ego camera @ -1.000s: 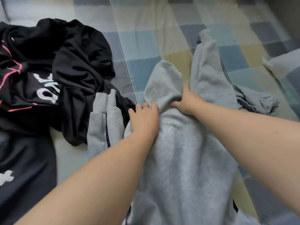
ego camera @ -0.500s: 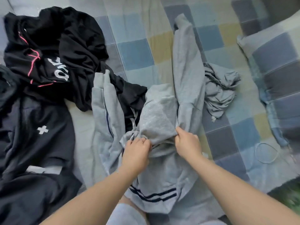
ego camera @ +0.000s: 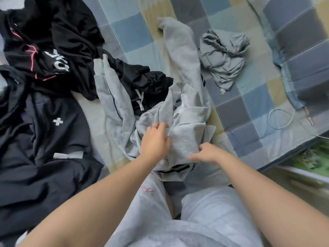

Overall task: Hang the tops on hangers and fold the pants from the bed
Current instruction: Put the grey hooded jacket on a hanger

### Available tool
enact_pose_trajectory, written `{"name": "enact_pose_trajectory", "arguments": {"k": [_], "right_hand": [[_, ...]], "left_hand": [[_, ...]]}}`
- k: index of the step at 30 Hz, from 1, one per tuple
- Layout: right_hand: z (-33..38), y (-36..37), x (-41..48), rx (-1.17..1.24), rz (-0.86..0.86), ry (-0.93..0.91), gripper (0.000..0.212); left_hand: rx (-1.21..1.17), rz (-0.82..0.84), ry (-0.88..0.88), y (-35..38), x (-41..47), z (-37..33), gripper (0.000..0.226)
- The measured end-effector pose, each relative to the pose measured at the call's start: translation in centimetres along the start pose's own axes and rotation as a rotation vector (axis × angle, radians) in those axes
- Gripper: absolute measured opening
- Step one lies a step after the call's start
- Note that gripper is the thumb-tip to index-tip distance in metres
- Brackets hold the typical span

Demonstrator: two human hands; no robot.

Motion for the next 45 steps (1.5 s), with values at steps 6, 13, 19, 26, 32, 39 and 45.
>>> {"name": "enact_pose_trajectory", "arguments": {"k": [6,13,19,26,32,39,45], "right_hand": [[5.4,-8.8,0.7,0.223,-0.617,-0.152,0.103],[4.4,-5.5,0.9,-0.064,-0.328,-0.070,0.029],[-0.9,0.8,-3.8,-0.174,-0.340,-0.179,0.012],[-10.9,4.2,-13.5,0.102,-0.535,-0.572,0.014],[-14.3,0.7,-26.9,0.304,-0.667,-0.878,0.032],[-15.4,-5.3,-41.8,0.362,-0.771,-1.216,0.016],[-14.1,-8.8,-52.5,0.467,-0.747,-1.504,0.019]], "left_hand": [[-0.054,0.188,0.155,0.2,8.7,-1.3,0.084],[0.064,0.707,0.123,4.5,7.7,-1.1,0.066],[0.252,0.747,0.063,6.4,-3.4,-2.6,0.023],[0.083,0.391,-0.041,2.8,-14.4,-11.0,0.021],[0.047,0.039,0.023,-5.9,-19.1,-19.5,0.032],[-0.239,-0.338,0.160,-14.6,-26.2,-27.6,0.013],[-0.372,-0.664,0.367,-24.8,-31.2,-33.8,0.041]]}}
Point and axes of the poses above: each hand's wrist, its own x-axis towards the middle knuckle, its own y-axis out of the palm, z = x × y, the point moved 4 cm from there along x, towards the middle knuckle, and after that the axes turned 8 degrees about y, right-handed, at the moved point
